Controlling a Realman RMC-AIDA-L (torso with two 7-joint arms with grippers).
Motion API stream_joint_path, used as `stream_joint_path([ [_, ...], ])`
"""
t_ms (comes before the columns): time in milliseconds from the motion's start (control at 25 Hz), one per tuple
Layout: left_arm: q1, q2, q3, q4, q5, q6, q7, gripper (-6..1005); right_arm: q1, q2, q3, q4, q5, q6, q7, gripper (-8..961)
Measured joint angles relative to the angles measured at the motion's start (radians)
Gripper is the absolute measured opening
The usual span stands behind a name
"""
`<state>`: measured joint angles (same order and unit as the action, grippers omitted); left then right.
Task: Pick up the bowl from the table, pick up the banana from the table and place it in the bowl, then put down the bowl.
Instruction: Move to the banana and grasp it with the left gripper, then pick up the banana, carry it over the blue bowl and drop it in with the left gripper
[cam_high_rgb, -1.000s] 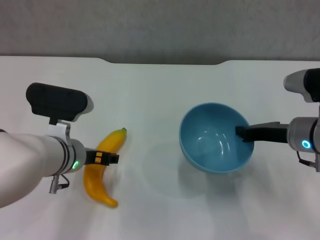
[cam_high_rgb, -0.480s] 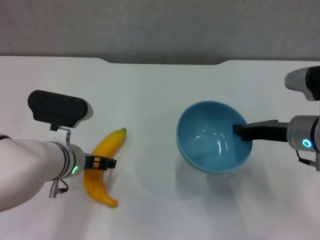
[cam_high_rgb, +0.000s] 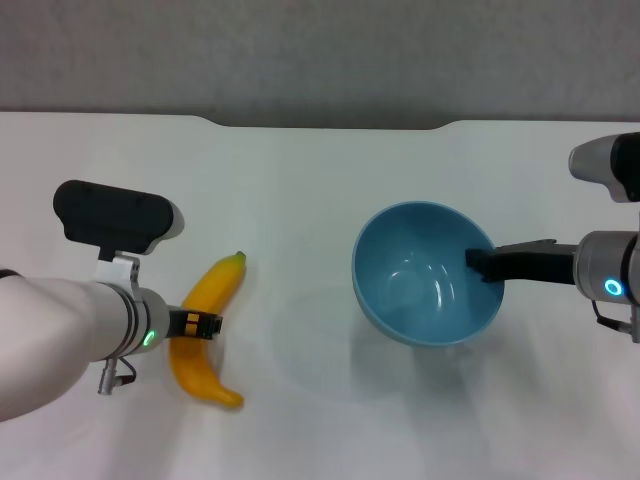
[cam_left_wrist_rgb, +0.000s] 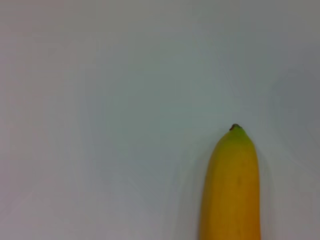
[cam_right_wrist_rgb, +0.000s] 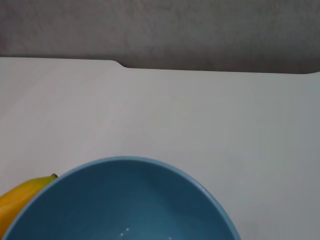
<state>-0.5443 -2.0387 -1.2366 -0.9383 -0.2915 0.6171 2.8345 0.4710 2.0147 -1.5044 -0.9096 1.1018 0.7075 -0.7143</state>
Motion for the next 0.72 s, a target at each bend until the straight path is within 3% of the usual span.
stream_joint_path([
  [240, 0.002, 0.0, -0.002, -0.01, 0.0, 0.0, -0.001, 501, 0.0, 0.0, -0.002, 0.007, 0.004, -0.004, -0.002, 39],
  [360, 0.007, 0.003, -0.007, -0.04, 0.0, 0.006, 0.001, 501, 0.0, -0.001, 0.0, 0.014, 0.001, -0.005, -0.002, 40],
  [720, 0.076, 0.013, -0.05, -0.422, 0.012, 0.143, 0.006, 502, 0.027, -0.002, 0.008, 0.084, 0.0, -0.008, -0.002, 42],
])
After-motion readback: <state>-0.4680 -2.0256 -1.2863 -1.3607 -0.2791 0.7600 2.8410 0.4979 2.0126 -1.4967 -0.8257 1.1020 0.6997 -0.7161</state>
